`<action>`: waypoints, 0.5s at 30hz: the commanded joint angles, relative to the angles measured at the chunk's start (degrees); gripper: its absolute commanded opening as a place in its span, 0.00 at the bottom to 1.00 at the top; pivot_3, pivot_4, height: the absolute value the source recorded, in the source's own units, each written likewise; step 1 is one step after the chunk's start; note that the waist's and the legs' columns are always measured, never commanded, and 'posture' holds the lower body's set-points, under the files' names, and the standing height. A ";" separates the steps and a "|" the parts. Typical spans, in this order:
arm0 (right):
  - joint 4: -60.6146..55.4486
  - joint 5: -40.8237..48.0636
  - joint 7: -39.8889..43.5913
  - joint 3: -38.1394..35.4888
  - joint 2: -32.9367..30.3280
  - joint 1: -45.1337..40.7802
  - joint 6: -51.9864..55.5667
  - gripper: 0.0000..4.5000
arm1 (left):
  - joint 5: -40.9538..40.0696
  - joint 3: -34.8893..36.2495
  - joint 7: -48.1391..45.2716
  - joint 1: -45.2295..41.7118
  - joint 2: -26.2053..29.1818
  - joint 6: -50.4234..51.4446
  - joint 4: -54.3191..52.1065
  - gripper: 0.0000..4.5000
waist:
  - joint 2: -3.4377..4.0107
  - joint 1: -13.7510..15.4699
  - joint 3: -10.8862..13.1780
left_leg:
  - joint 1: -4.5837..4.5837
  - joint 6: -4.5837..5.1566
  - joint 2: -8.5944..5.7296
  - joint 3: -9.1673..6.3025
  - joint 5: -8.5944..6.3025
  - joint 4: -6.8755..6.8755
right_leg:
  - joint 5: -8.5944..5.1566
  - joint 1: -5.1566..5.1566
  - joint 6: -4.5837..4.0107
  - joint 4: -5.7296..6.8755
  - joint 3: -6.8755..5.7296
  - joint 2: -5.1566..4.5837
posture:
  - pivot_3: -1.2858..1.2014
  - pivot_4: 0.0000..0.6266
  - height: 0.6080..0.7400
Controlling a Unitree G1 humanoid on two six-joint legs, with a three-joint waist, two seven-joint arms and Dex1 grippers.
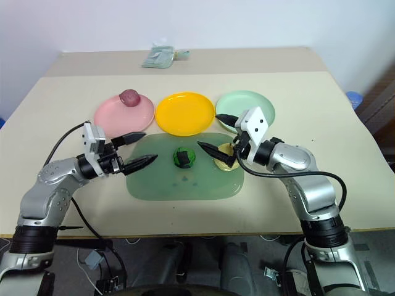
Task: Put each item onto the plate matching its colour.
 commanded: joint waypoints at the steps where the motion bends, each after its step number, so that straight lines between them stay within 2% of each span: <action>1: -3.74 0.64 0.80 1.31 -0.22 -1.97 1.19 1.00 | -2.68 2.37 -3.94 2.16 2.49 -0.09 -2.82 0.98 | 0.02 -0.13 0.01 | 0.00 0.00 0.01 0.00 0.00 -0.02 | -0.01 -0.02 -0.01 0.00 0.00 0.00 | 0.52 0.24 1.00; 6: -5.01 -5.13 -3.28 10.37 1.56 -11.26 10.48 1.00 | -0.79 3.57 -11.60 6.06 8.00 -4.46 0.03 0.98 | 0.07 -0.89 0.04 | 0.00 -0.05 0.05 0.00 0.03 -0.05 | -0.02 -0.08 -0.11 0.05 0.00 0.01 | 0.52 0.24 1.00; 12: -4.89 -9.50 -3.54 18.97 1.18 -18.30 19.70 1.00 | -0.23 3.64 -12.18 6.61 8.26 -6.48 1.61 0.98 | 0.05 -0.38 0.04 | -0.04 0.00 0.01 0.00 0.00 -0.05 | -0.02 -0.32 -0.12 -0.03 -0.01 -0.02 | 0.52 0.24 1.00; 15: -1.66 -13.99 -2.91 24.61 0.92 -20.76 20.33 1.00 | -0.22 3.81 -11.89 7.58 7.97 -6.92 1.05 0.98 | 0.05 -0.33 0.04 | -0.04 0.00 0.02 0.01 0.00 -0.07 | -0.02 -0.35 -0.12 0.00 -0.01 -0.01 | 0.52 0.24 1.00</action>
